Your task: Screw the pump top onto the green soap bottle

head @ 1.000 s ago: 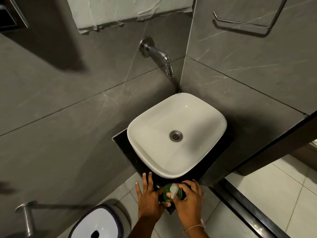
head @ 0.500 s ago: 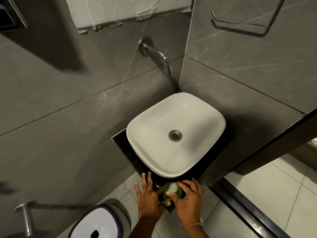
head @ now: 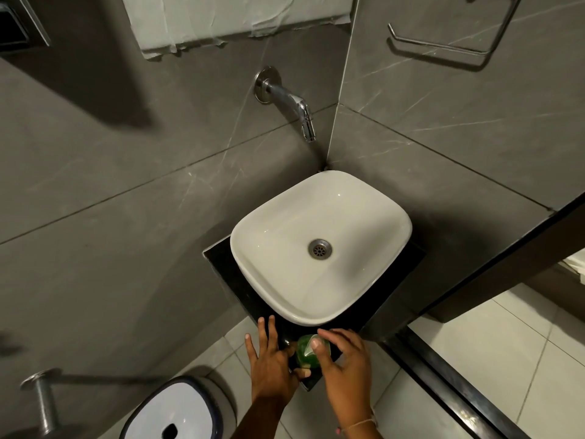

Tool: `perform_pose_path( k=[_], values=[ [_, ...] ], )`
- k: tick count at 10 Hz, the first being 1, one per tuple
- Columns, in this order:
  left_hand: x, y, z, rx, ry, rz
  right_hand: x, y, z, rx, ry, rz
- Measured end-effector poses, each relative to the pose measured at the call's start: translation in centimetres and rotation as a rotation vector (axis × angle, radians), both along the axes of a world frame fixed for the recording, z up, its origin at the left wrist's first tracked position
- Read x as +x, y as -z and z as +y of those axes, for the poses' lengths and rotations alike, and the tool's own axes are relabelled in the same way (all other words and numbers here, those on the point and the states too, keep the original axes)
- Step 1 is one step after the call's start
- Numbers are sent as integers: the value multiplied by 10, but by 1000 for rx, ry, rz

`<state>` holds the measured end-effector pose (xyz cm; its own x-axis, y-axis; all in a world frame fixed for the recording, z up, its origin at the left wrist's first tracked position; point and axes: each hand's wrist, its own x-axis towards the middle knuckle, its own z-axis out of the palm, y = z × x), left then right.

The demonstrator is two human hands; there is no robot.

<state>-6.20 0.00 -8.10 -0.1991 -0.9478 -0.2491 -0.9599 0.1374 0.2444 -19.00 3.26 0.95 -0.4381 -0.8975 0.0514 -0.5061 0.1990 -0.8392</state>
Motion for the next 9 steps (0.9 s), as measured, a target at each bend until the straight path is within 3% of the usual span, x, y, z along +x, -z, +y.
perform_pose_path(
  k=[4,7,9],
  values=[
    [1,1,-1,-8,2,-1,-23,-18,-23,262,-221,111],
    [3,-2,0,27,21,10,-24,-24,-24,332,-255,9],
    [29,-9,5,-52,50,-52,-44,-53,-18,119,-71,-328]
  ],
)
